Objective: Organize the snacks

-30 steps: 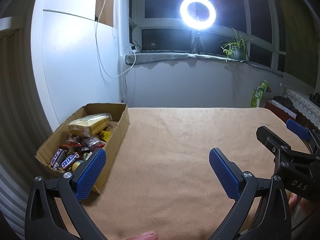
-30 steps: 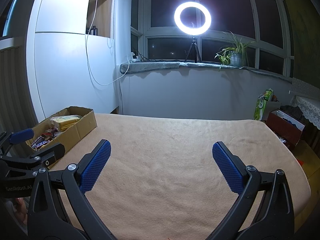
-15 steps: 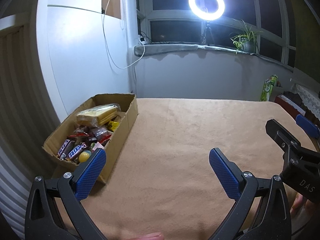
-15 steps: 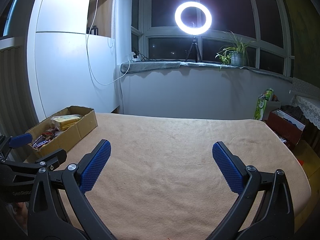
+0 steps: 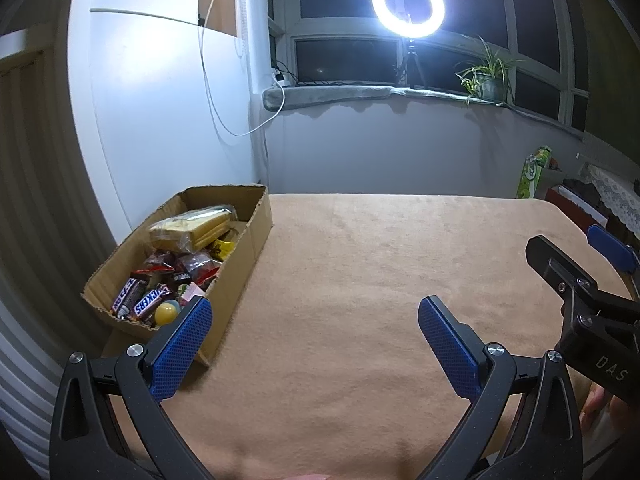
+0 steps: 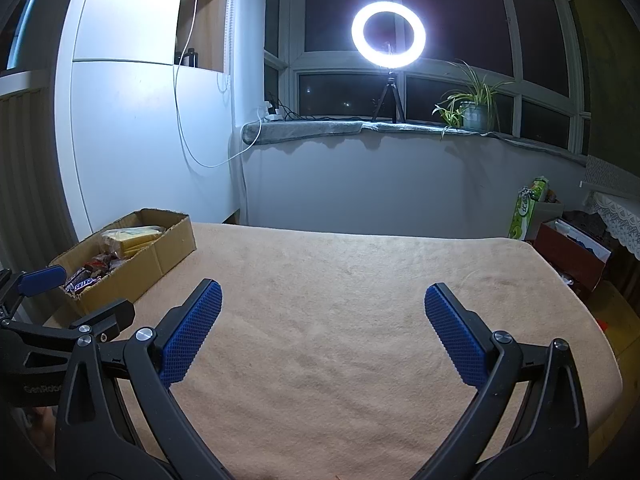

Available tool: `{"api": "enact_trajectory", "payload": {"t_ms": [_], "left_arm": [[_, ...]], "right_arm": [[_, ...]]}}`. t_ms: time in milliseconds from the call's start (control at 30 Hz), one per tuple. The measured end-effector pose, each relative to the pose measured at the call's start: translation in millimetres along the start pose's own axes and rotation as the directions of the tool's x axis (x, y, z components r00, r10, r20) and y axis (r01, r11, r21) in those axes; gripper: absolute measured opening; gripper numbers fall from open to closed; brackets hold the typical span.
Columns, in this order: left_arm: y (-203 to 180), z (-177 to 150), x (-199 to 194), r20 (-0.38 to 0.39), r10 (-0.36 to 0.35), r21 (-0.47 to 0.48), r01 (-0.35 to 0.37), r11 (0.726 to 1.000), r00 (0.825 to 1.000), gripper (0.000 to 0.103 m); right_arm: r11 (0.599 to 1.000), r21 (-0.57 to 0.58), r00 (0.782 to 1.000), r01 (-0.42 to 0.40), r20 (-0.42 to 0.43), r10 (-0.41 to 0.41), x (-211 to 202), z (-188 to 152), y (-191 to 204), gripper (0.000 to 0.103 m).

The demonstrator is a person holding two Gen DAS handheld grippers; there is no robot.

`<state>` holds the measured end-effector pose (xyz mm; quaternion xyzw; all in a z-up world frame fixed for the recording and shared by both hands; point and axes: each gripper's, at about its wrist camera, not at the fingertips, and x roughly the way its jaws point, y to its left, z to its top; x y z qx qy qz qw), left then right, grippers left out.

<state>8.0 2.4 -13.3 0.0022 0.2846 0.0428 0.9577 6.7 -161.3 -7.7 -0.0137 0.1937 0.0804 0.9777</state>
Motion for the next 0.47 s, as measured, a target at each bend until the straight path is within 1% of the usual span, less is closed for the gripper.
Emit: {"api": "enact_trajectory", "payload": {"t_ms": [200, 300, 400, 467], "left_arm": [[1.3, -0.5, -0.8, 0.002, -0.004, -0.002, 0.004, 1.000, 1.000, 0.102], [4.4, -1.2, -2.4, 0.005, 0.026, -0.007, -0.026, 1.000, 1.000, 0.102], [8.8, 0.6, -2.1, -0.014, 0.011, -0.018, -0.011, 1.000, 1.000, 0.102], [11.4, 1.7, -3.4, -0.005, 0.009, -0.030, -0.009, 1.000, 1.000, 0.102]], "right_arm": [[1.000, 0.001, 1.000, 0.002, -0.003, -0.002, 0.4, -0.4, -0.6, 0.103], [1.000, 0.004, 1.000, 0.007, -0.005, -0.007, 0.1, -2.6, -2.0, 0.103], [1.000, 0.005, 1.000, 0.011, -0.010, -0.010, 0.3, -3.8, -4.4, 0.103], [1.000, 0.006, 1.000, 0.011, -0.013, -0.011, 0.6, -4.8, -5.7, 0.103]]}}
